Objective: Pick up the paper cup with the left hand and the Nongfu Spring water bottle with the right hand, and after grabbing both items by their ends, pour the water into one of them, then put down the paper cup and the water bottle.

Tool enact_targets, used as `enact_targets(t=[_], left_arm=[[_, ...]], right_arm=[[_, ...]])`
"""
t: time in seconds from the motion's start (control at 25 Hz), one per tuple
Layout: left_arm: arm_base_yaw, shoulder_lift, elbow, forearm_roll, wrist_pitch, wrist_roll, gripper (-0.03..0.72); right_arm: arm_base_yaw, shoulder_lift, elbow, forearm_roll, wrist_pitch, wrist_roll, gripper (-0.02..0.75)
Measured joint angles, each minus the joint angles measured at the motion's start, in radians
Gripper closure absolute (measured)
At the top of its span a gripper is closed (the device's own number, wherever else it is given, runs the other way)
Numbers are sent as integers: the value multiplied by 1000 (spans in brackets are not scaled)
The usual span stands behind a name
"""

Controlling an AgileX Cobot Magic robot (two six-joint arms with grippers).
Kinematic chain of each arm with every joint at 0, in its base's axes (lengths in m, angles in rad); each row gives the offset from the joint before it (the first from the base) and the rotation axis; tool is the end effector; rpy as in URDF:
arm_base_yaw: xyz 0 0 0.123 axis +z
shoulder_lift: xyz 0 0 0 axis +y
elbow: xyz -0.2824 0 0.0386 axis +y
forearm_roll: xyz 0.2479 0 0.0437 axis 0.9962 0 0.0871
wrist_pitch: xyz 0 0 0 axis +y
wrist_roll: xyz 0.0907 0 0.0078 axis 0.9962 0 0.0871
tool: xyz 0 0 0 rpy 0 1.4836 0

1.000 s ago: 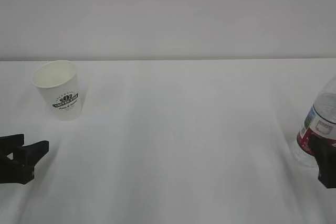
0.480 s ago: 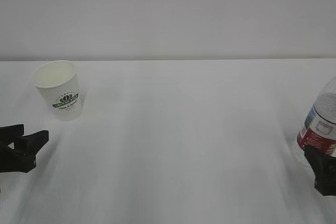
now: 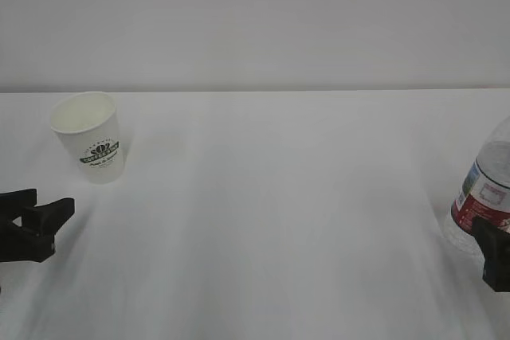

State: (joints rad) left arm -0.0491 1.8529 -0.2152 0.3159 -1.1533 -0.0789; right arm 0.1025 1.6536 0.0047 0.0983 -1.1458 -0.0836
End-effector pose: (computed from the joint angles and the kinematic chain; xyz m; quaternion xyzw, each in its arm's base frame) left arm 0.2210 -0.0367 0.0978 0.1205 0.8242 -0.1192 0.5403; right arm 0.1661 0.0089 0.1128 -0.0369 0.8396 -0.0215 0.5415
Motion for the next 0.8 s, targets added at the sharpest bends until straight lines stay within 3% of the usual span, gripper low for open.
enact_targets(t=[0.8], left_arm=[[0, 0, 0, 0, 0, -3, 231]], right_arm=[[0, 105, -97, 10, -2, -6, 95]])
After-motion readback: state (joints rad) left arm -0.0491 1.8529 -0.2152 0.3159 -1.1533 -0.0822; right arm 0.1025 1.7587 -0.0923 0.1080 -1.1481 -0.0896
